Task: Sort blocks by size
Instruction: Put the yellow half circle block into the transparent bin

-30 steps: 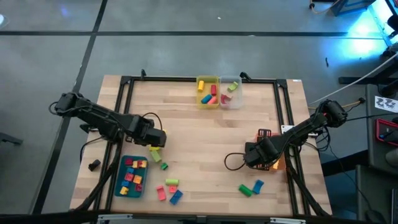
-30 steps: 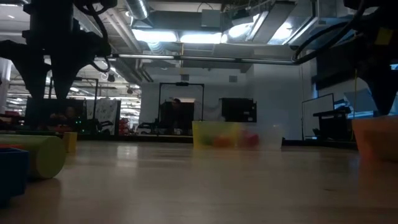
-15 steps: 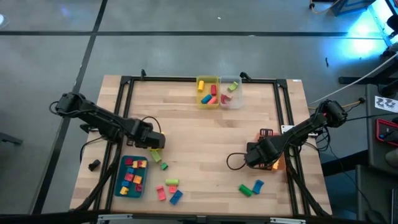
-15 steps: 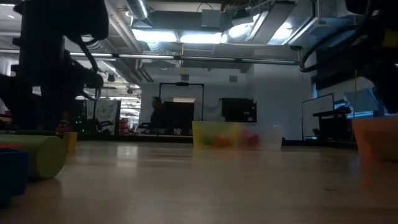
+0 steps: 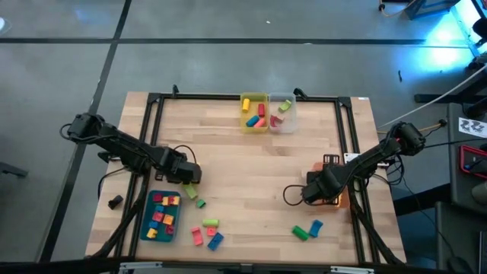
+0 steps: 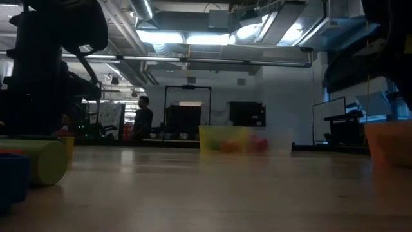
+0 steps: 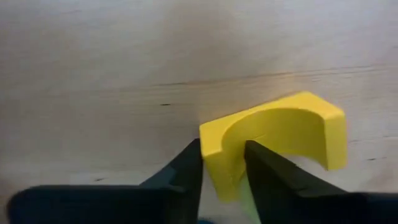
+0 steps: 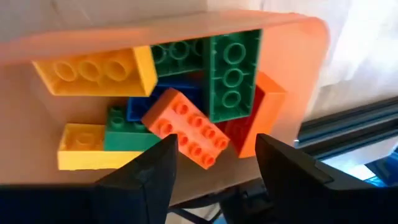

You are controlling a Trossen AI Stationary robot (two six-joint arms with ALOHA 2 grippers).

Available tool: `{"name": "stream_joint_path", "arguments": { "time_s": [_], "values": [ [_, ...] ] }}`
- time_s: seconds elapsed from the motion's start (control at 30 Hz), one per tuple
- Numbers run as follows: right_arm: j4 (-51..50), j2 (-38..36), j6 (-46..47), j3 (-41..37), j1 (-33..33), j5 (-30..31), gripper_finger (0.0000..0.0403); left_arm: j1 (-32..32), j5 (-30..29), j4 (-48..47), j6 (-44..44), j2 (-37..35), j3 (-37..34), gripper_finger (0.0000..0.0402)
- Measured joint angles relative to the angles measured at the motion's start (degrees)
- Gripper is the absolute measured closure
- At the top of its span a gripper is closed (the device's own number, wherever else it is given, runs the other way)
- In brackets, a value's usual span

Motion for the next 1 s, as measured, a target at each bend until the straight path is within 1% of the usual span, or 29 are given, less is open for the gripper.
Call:
{"name": "stream_joint_path", "arguments": {
  "time_s": [0.17, 0.23, 0.37, 0.5, 0.67, 0.77, 0.83, 0.9, 1.0],
  "values": [
    [-1.3, -2.6, 0.0, 0.4, 0.0, 0.6, 0.0187, 0.0, 0.0, 3.2, 1.8, -0.1, -0.2, 0.0368],
    [-1.7, -4.2, 0.1, 1.0, 0.0, 1.2, 0.0187, 0.0, -0.4, 6.1, 2.9, -0.1, -0.3, 0.0382],
    [-1.4, -8.0, 0.1, 2.4, 0.0, 4.7, 0.0187, 0.5, -3.1, 13.9, 4.1, 0.1, -0.5, 0.0382],
    [0.4, -11.3, 0.1, 3.4, 0.0, 11.2, 0.0187, 2.6, -5.6, 24.0, 7.1, 0.1, -0.5, 0.038],
    [9.0, -13.5, 0.0, 3.4, 0.0, 21.7, 0.0187, 6.9, -12.0, 39.4, 14.4, 0.1, -0.5, 0.0381],
    [14.8, -13.6, -0.2, 3.4, 0.0, 25.9, 0.0187, 9.9, -15.5, 47.6, 20.9, 0.1, -0.4, 0.0381],
    [18.0, -13.6, -1.4, 3.4, 0.0, 26.7, 0.0187, 11.7, -17.8, 53.6, 24.9, 0.8, -0.4, 0.0381],
    [19.6, -13.6, -2.9, 3.4, 0.0, 26.1, 0.0187, 13.5, -18.6, 60.7, 30.1, 2.5, -0.4, 0.0381],
    [21.0, -13.6, -3.2, 3.4, 0.0, 22.3, 0.0187, 16.0, -18.6, 68.2, 35.2, 7.2, 1.4, 0.0381]
  ]
}}
